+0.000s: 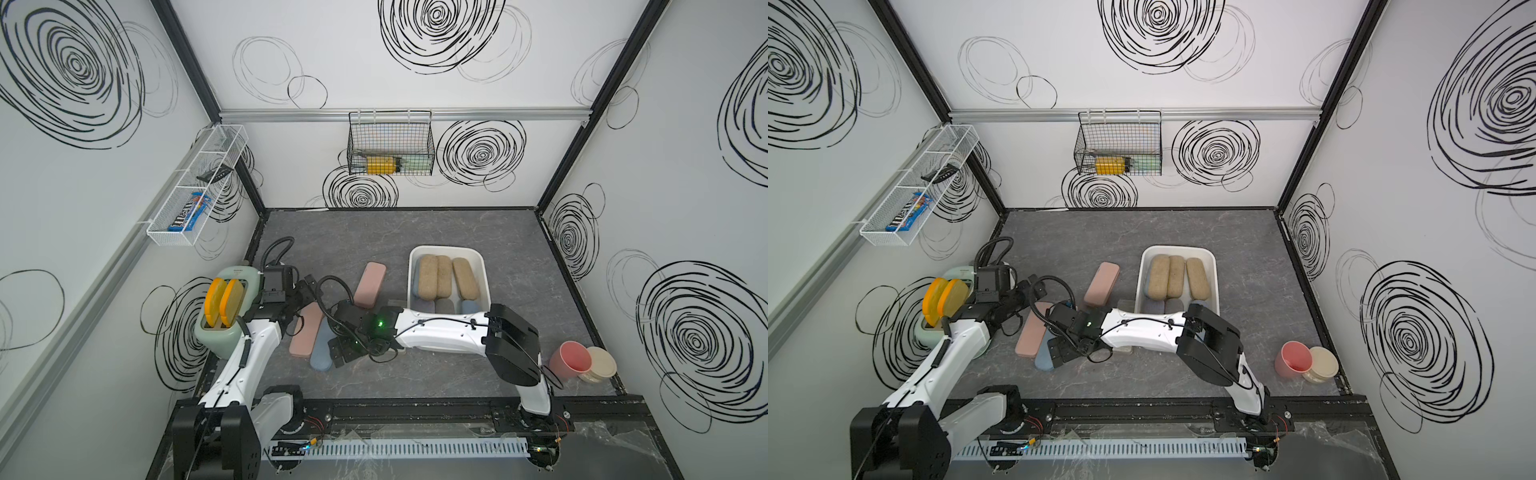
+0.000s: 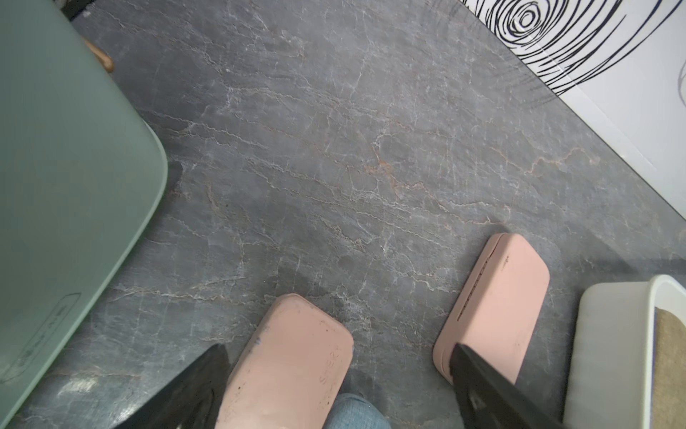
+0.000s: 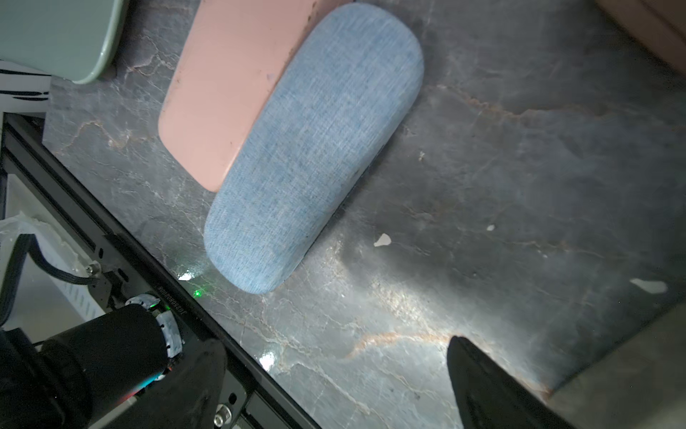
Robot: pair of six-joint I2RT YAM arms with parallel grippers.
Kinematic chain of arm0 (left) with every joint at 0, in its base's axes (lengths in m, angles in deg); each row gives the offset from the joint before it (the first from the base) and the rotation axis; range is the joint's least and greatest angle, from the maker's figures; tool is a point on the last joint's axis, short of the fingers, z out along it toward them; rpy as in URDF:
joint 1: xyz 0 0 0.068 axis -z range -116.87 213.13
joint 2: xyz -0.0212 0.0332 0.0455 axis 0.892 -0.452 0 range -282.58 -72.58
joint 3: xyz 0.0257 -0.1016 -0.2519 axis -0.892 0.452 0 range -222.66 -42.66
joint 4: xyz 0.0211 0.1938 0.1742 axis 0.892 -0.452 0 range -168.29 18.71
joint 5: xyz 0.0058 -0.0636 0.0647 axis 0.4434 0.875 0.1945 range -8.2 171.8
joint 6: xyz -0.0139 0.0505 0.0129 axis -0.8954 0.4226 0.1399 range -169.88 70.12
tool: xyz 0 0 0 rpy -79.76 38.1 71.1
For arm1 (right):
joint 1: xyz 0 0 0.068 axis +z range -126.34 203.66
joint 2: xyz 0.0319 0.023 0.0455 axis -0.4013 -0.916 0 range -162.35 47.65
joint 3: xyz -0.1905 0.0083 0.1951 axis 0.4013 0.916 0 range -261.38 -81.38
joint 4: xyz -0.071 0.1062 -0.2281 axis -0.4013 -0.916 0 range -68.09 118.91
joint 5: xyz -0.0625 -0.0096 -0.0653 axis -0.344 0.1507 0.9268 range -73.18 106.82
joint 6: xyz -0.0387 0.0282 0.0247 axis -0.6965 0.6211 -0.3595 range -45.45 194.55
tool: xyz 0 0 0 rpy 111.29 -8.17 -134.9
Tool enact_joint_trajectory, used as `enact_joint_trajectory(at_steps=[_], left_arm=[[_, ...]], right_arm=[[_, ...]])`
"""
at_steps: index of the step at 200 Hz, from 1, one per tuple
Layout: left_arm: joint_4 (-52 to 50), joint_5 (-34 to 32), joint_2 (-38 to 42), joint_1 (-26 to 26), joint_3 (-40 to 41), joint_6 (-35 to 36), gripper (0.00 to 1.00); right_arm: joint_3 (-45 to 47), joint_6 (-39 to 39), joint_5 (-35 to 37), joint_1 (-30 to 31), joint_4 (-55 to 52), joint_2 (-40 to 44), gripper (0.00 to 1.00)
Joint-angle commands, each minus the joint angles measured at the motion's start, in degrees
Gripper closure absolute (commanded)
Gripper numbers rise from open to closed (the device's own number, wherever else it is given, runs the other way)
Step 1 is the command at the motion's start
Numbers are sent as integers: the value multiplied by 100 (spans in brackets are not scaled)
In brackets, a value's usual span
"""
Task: Put the glasses cases into the storage boxes
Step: Pick up the glasses case at the center of the board.
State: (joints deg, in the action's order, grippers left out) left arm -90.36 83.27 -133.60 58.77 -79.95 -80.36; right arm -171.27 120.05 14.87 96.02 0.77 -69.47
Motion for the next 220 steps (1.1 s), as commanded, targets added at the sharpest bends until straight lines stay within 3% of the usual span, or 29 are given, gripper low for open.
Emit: enact_joint_trajectory(at_steps=[1,87,135,154,181,220], left_arm=[[388,-91,58,32,12,-67,2],[385,-72,-2,29,3,-90,4],[368,-102,42,45,21,-99,4],[372,-83,23,67,21,-99,4],[377,-81,8,93,21,-107,4],[399,-15,-49,137,17,-134,4]], right_arm=[[-419,78,-169,15,194,-224,2],[-1518,172,-73,51,-83,-1251,3],[-1657,363,180,27,-456,-1458,3],[-1552,458,388,-24,-746,-1368,0],[-921,599,459,-172,-651,-966,6],[-734,265,168,-242,-363,-719,7]])
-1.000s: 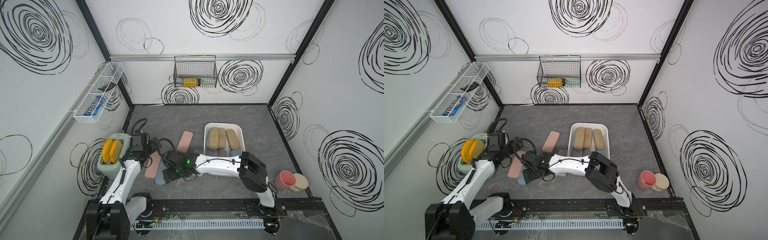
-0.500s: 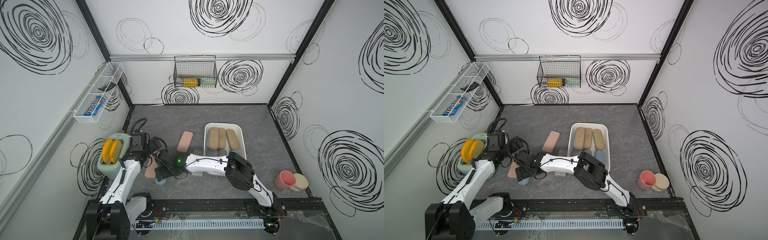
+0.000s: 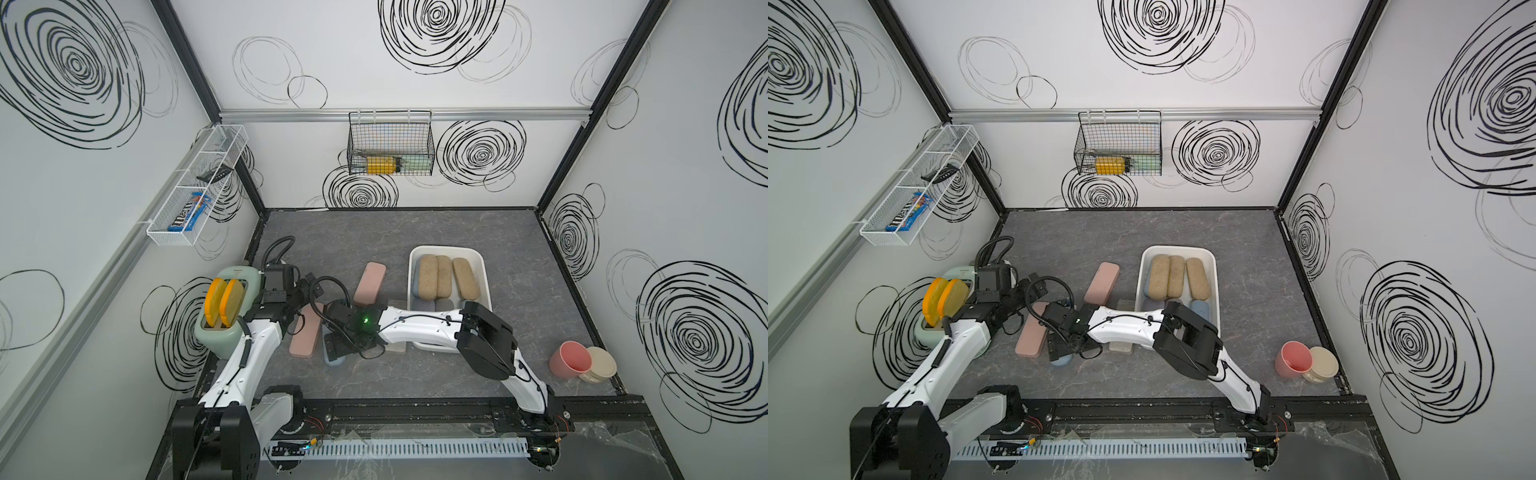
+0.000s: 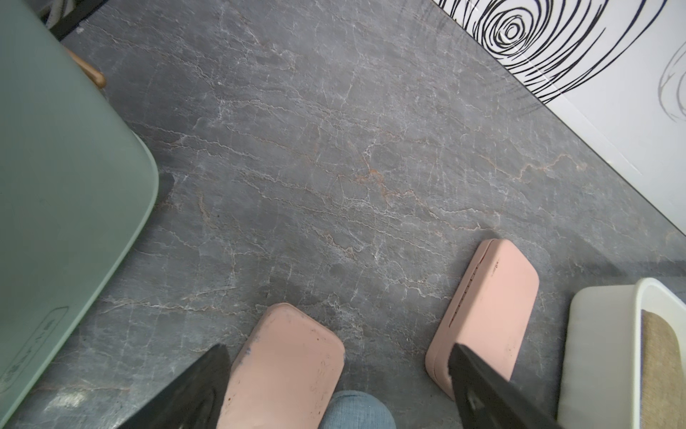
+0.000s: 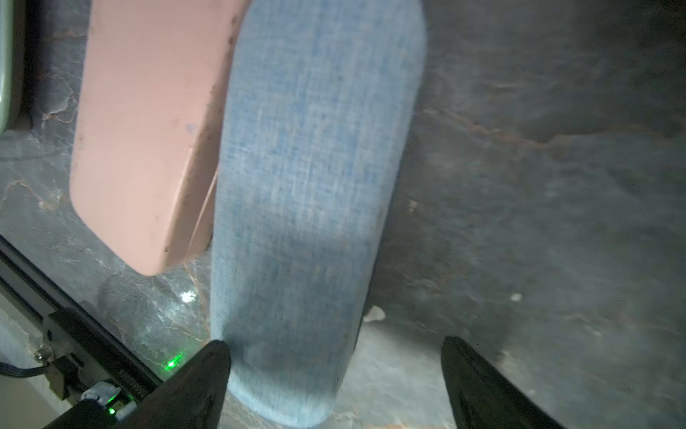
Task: Put the glasses cases into the storage boxes
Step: Pick up the glasses case at the center of the board.
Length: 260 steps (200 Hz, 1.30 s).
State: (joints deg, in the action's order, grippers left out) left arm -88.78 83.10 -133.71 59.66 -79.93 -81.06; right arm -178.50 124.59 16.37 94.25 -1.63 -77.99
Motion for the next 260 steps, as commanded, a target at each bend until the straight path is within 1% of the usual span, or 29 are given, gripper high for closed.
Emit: enact_joint_trajectory(at_steps=[1,11,42,77,108,161,192,206,235,260], left_arm=[[240,2,-35,52,12,-64,4],[228,-22,-39,56,18,-75,4],[220,-19,-94,98,9,-90,4],[209,-61,-100,109,10,-87,4],[185,-100,-87,109,10,-81,4],[185,-101,-99,118,9,-99,4],[203,-130,-58,151,6,-101,4],[186,-135,-42,161,8,-99,4],[194,-148,-4,179,10,-93,4],[191,-171,40,222,10,-81,4]], right_arm=[[-27,-202,0,-64,-129,126,7],[-191,-325,-70,-31,-184,78,6],[-684,-559,80,95,-402,-77,0],[-968,-523,13,113,-487,-399,1],[-905,-392,168,79,-399,-572,1],[-926,-398,188,69,-368,-705,11],[-972,-343,383,35,-562,-725,15],[-971,-303,401,-7,-629,-725,22],[-998,-290,565,-46,-789,-716,28],[-1050,-317,661,-54,-882,-717,35]])
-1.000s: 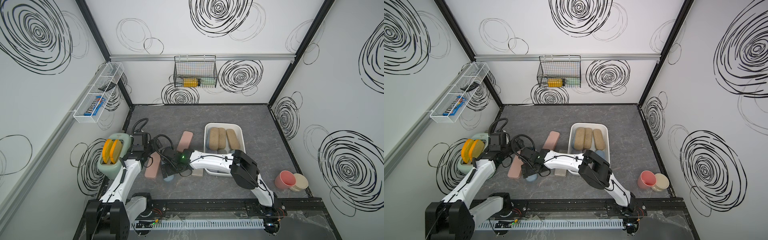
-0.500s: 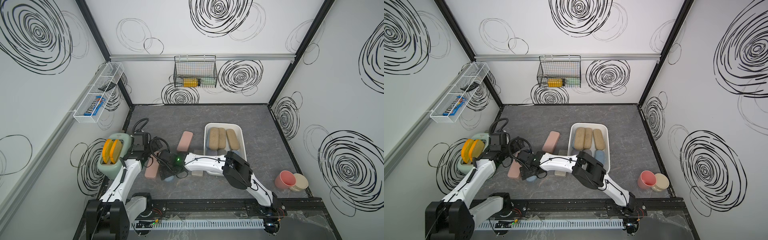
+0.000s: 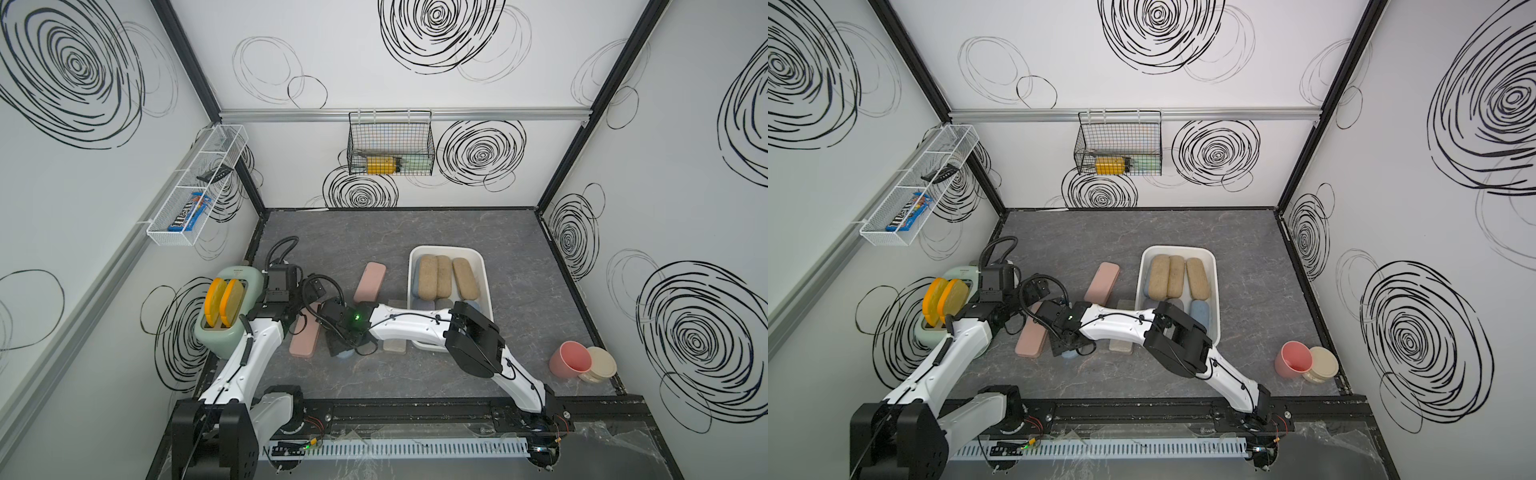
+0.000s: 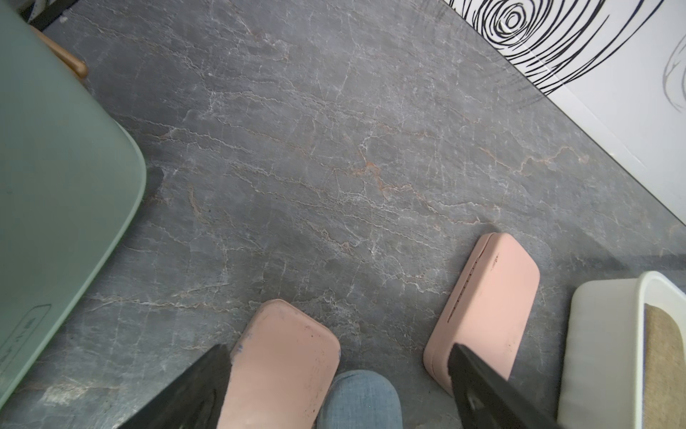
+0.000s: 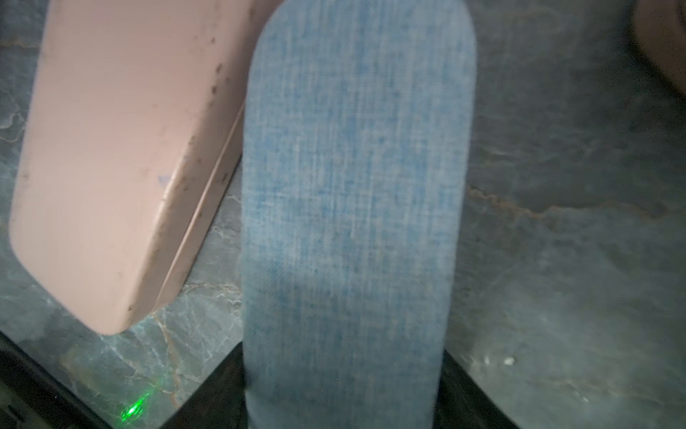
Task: Put the glasses cases into the storage boxes
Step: Pick up the glasses case at the center of the board.
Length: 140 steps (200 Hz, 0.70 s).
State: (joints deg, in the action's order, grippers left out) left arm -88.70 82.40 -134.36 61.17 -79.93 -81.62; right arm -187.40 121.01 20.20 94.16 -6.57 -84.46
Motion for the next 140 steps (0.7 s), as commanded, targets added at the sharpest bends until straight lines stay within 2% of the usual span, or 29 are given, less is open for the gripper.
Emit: enact_joint_trajectory(at_steps=[1,18,39,102,140], left_arm=[[184,-102,110,76,14,-24,4],[183,-94,107,114,18,-24,4],[183,-77,103,140,10,-18,4],[238,-35,151,213,27,-8,4],[253,99,83,213,-3,80,4]], right_arm=[[-167,45,283,-45,-393,-69,36],[-288,-4,377,-34,-521,-74,44],[-402,-31,520,-4,-662,6,49],[-316,-11,705,-85,-1008,854,50],[633,112,863,-328,-936,1862,50]])
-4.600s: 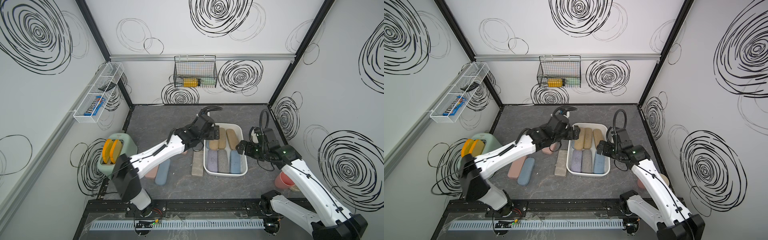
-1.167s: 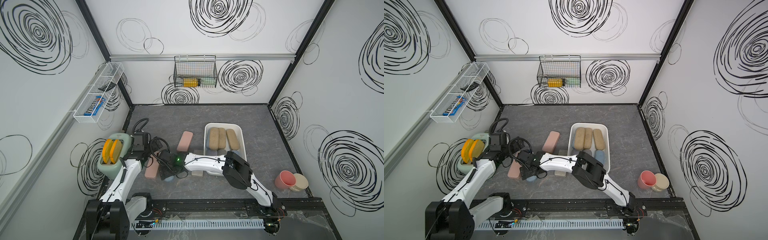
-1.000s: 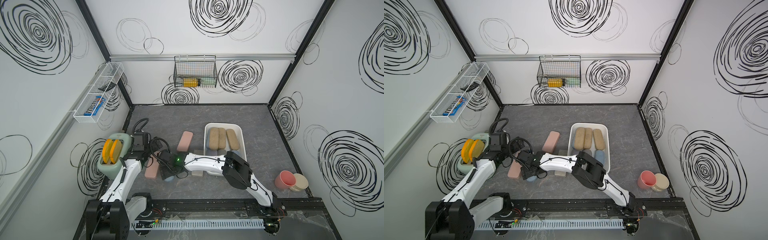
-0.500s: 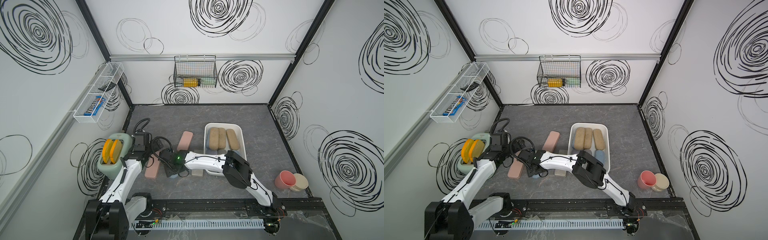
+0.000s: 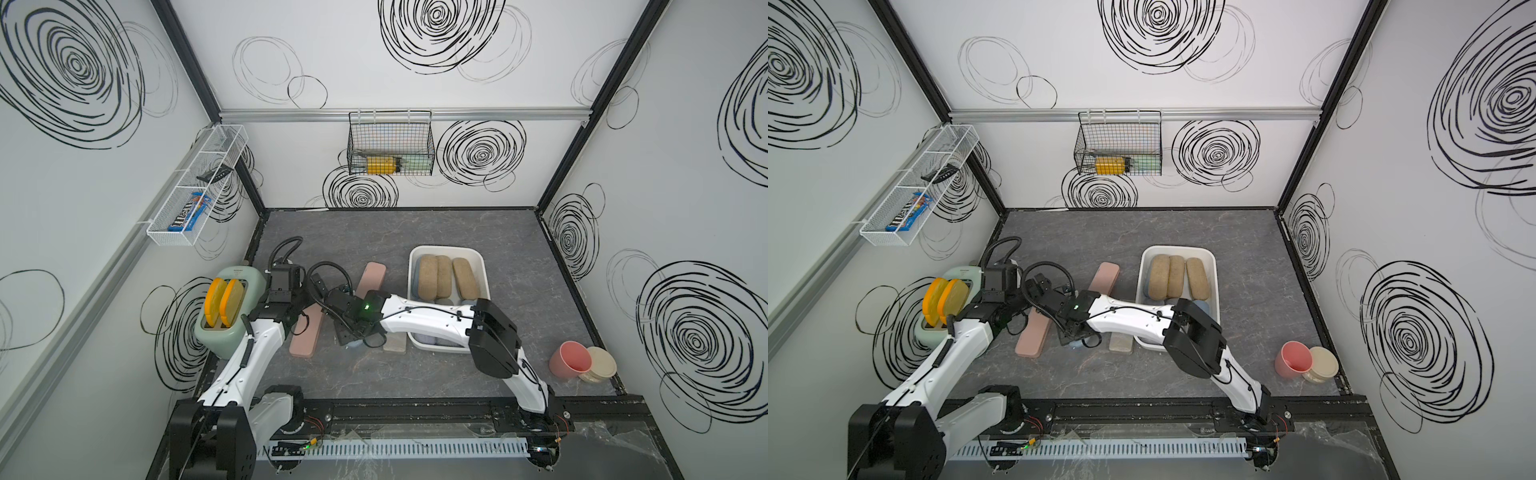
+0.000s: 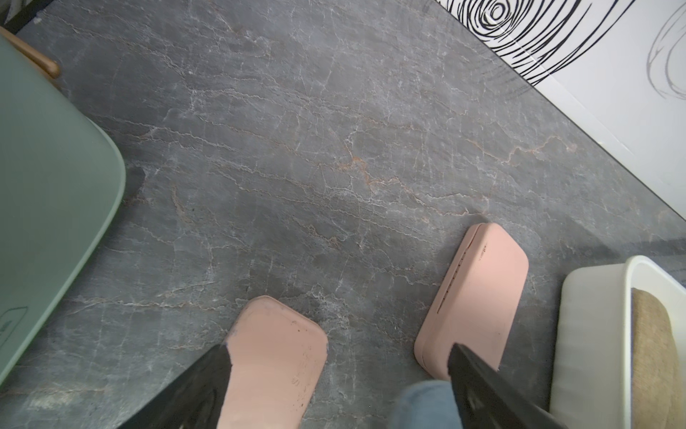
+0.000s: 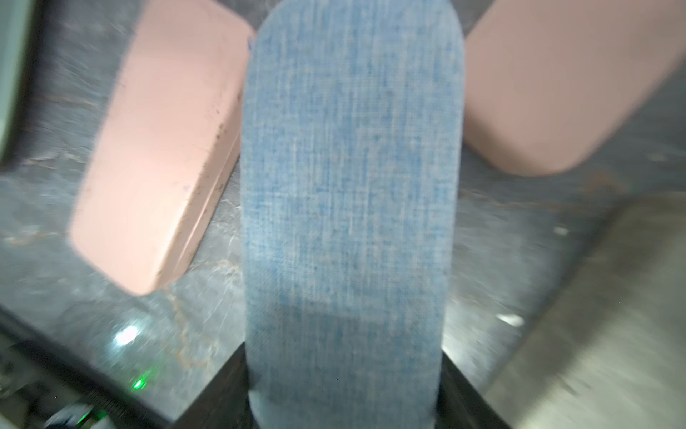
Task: Put the glasses cases into the storage boxes
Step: Pick up the glasses case at the center of the board, then place the glasses case in the storage box.
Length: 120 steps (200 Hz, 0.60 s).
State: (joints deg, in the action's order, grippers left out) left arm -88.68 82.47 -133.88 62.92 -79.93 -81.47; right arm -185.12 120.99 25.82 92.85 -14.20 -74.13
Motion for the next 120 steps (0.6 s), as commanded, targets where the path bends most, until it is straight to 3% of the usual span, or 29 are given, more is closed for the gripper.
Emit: enact_joint_trajectory(at_steps=[1,28,66,120], left_arm=[[252,97,37,38,-1,65,4],[275,138,9,101,5,74,4],[313,351,-170,526,-23,186,4],[376,645,-362,1140,-60,342,4]], right_arm=[[433,117,312,-201,-177,856,50],[1096,152,408,-531,-183,1781,49],[2116,-99,238,-1518,-9,2806,49],[3029,-998,-6,-3283,341,3154,49]])
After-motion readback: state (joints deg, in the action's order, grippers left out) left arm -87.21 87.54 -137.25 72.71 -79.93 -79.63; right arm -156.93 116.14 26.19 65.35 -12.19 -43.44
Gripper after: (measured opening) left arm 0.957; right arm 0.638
